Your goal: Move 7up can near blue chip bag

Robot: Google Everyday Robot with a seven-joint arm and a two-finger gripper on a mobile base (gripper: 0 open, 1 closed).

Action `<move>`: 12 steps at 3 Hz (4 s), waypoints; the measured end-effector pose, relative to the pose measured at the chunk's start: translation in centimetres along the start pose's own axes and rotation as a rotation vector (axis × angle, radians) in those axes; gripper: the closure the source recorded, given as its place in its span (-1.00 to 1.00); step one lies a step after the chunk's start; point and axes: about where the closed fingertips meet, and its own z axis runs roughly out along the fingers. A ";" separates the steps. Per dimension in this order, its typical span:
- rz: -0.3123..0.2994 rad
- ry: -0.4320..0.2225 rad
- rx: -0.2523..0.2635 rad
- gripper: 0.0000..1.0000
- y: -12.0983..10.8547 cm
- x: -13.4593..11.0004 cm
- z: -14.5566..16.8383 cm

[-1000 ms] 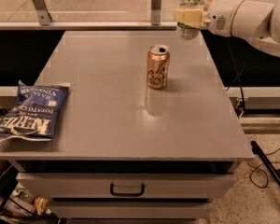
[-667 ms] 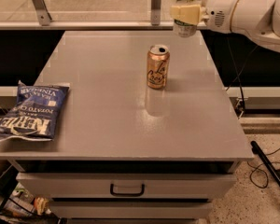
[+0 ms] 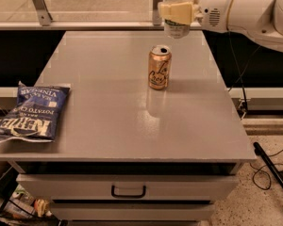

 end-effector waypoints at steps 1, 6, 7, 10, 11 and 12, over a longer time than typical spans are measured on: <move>-0.007 0.003 -0.018 1.00 3.6 -0.3 0.3; 0.008 -0.004 -0.139 1.00 13.1 2.7 3.6; 0.027 0.030 -0.143 1.00 14.3 4.0 4.9; 0.044 0.017 -0.206 1.00 21.0 8.6 7.7; 0.083 -0.010 -0.247 1.00 22.6 10.5 8.5; 0.128 -0.003 -0.269 1.00 23.7 12.3 9.0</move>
Offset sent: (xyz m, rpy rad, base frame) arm -0.0761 0.0673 -0.0281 0.0072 0.0062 0.0558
